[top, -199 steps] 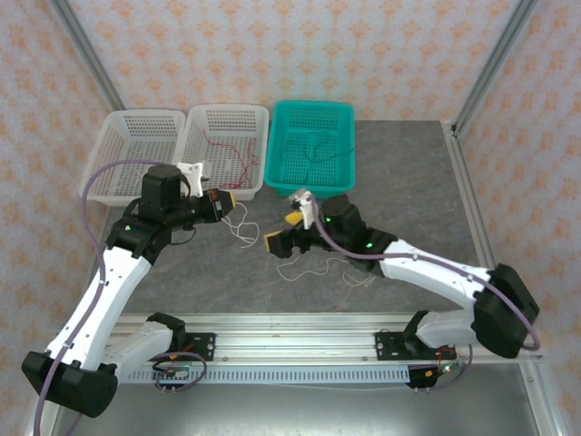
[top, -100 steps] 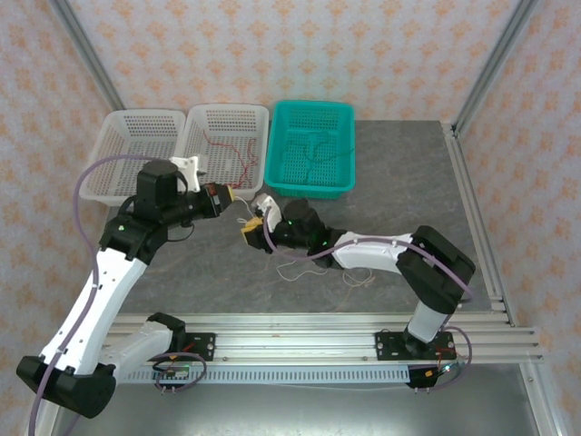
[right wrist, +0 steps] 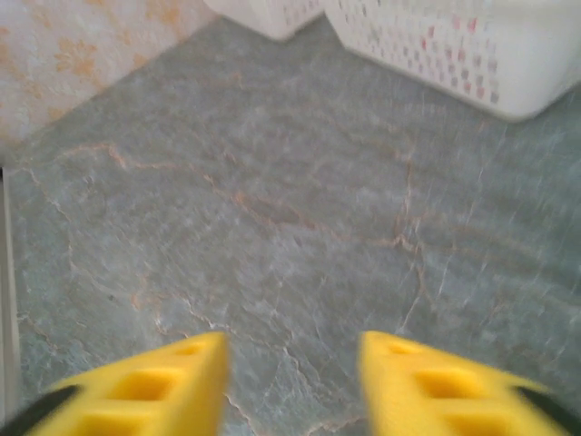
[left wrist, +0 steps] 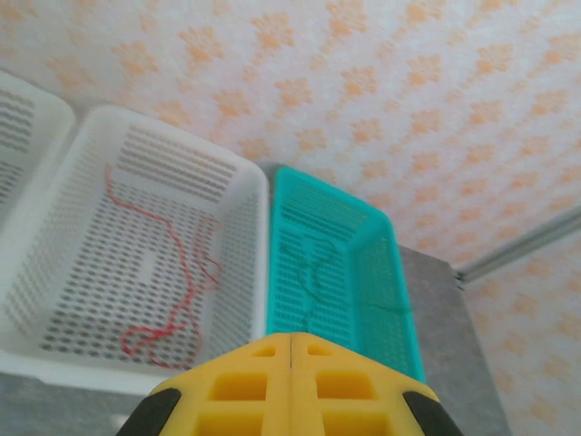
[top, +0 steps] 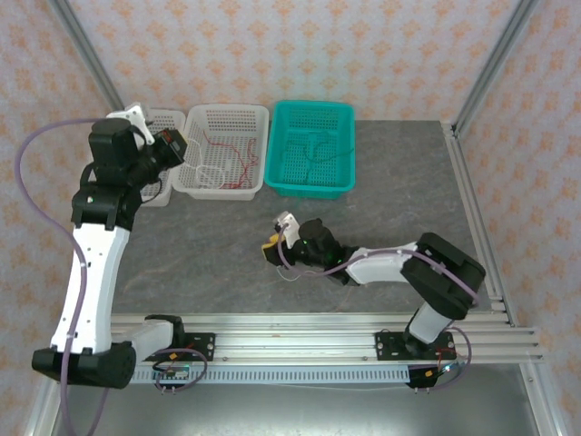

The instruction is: Untangle the cables

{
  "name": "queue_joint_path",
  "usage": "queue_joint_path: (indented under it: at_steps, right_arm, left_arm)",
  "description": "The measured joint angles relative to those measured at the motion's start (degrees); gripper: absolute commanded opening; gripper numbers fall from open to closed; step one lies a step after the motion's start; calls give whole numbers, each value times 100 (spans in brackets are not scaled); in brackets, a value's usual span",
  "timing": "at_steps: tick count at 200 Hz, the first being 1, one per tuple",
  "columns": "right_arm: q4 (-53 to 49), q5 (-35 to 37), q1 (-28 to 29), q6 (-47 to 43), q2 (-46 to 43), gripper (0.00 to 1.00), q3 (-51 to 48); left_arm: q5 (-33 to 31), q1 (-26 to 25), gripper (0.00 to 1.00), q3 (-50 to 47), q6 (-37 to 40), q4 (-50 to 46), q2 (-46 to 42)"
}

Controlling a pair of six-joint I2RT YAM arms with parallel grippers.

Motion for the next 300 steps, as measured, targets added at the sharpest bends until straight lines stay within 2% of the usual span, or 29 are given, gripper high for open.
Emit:
queue_joint_path:
  at_steps: [9,22,50,99,105,113,114,121,130,153,185,214,232,250,274,300]
  right_arm:
    - [-120,48,0,-37,-280,73,0]
    - [-280,125,0,4,-695,78,2]
    - [-662,306,0,26,-1565,81,-31]
    - [-1207,796,0,28,-2898,86,-557]
    - [-1252,874,0,33,-3027,87,-627]
    - [-1331,990,0,70,-3209,89,-734]
    - [-1333,1001,0,70,-3220,89,-743]
    - [-1412,1104,0,98,-3355,89,-813]
    - [-1526,1239,0,138,-3477,90,-859]
    - [-1939,1637,-7,389,-3641,90,-828]
    - [-2404,1926,-201,903,-3646,90,-715]
    - [-2673,2212,-527,1462,-3580,89,-673]
    - [-2885,2444,-684,1753,-3556,89,-649]
    - [-3088,2638,-750,1930,-3556,89,-621]
    - [-3327,2804,-769,2055,-3563,89,-610]
    - [-3447,2916,-780,2159,-3617,89,-610]
  left_arm:
    - [-85,144,0,129,94,20,184]
    - [-247,387,0,308,229,55,476]
    - [-505,953,0,824,444,173,1298]
    - [-682,1941,0,2000,490,271,3375]
    - [-693,2015,12,2190,496,232,3646]
    - [-704,2096,39,2498,562,146,4050]
    - [-704,2100,47,2529,562,138,4087]
    - [-691,2140,68,2852,577,11,4437]
    - [-669,2162,82,3202,595,-122,4811]
    - [-485,2153,88,3241,535,-258,5110]
    - [-225,2065,87,1910,219,-72,3897]
    - [-168,1532,84,837,-103,234,2081]
    - [-232,761,82,173,-238,452,960]
    - [-385,-254,81,-614,-341,560,-2]
    - [-678,-1318,81,-1473,-549,439,-614]
    - [-1043,-2323,80,-2190,-903,291,-647]
